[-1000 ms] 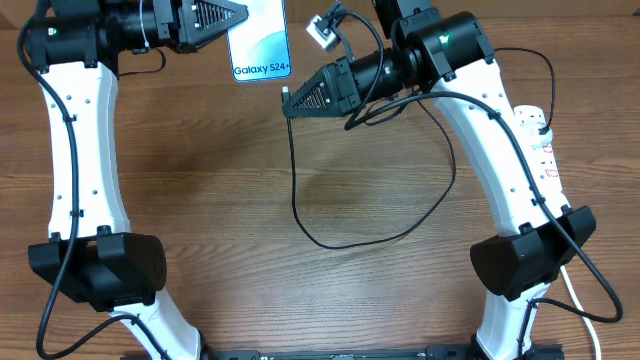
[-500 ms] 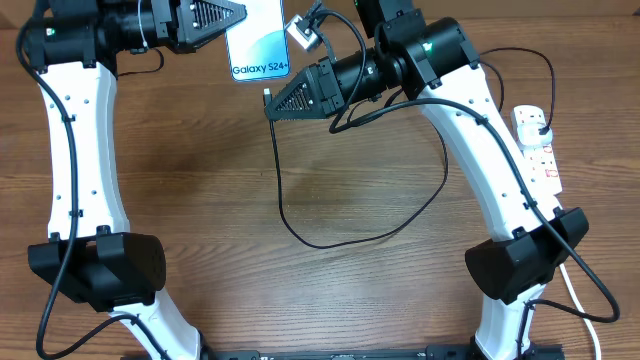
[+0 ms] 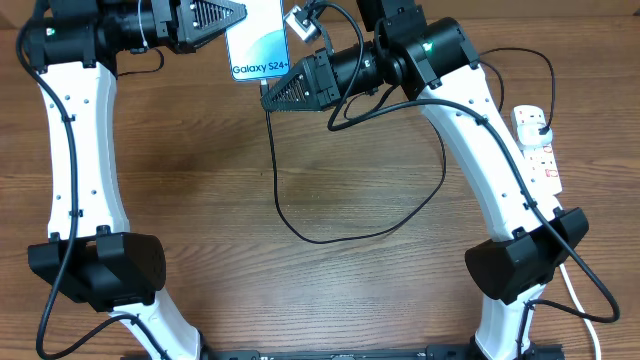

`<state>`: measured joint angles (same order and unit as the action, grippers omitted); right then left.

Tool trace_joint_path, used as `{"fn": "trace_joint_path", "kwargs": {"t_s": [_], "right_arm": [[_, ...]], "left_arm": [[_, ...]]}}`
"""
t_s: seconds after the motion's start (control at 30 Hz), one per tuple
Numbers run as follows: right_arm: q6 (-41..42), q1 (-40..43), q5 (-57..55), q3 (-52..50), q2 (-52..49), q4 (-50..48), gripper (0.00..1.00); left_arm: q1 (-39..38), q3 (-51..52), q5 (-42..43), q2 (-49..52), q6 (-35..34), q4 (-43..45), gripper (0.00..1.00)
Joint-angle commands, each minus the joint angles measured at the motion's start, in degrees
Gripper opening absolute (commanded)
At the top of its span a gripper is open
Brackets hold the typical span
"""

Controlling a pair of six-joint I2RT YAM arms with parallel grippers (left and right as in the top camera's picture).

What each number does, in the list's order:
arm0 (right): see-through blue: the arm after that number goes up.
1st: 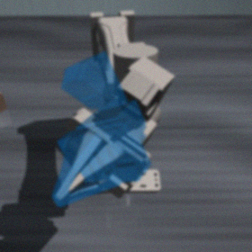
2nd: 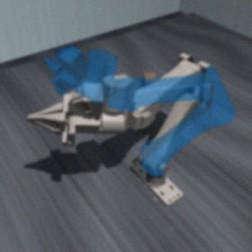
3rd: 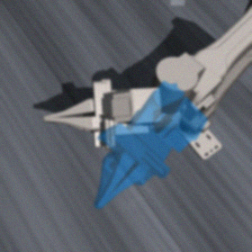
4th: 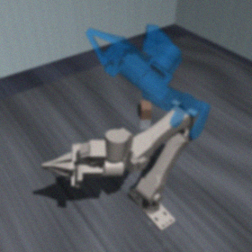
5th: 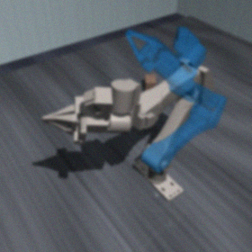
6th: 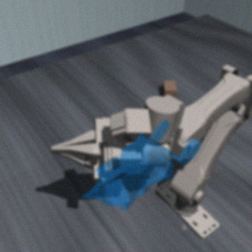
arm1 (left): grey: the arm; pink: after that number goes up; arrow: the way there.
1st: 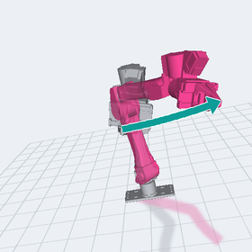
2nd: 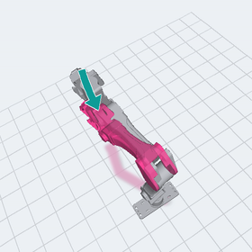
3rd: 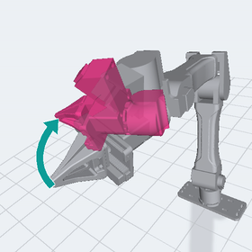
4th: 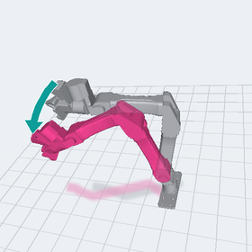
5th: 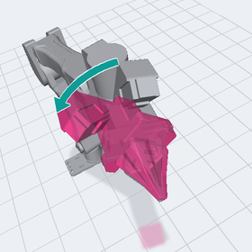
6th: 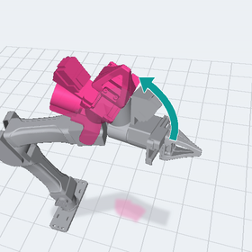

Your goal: Plug charger to phone and switch on socket

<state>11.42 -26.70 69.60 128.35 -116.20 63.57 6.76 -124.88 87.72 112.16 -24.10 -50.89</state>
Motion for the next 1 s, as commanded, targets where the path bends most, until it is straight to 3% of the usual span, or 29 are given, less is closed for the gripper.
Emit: {"fn": "trace_joint_path", "kwargs": {"t_s": [0.0,0.97], "right_arm": [[1.05,-1.01,-0.11,1.09,1.22,-1.7,0.04],[6.75,-0.98,-0.09,1.09,1.22,-4.13,0.04]], "left_arm": [[-0.85,-1.38,2.84,-0.31,-0.81,0.13,0.04],[-0.85,-1.38,2.84,-0.31,-0.79,0.17,0.04]]}}
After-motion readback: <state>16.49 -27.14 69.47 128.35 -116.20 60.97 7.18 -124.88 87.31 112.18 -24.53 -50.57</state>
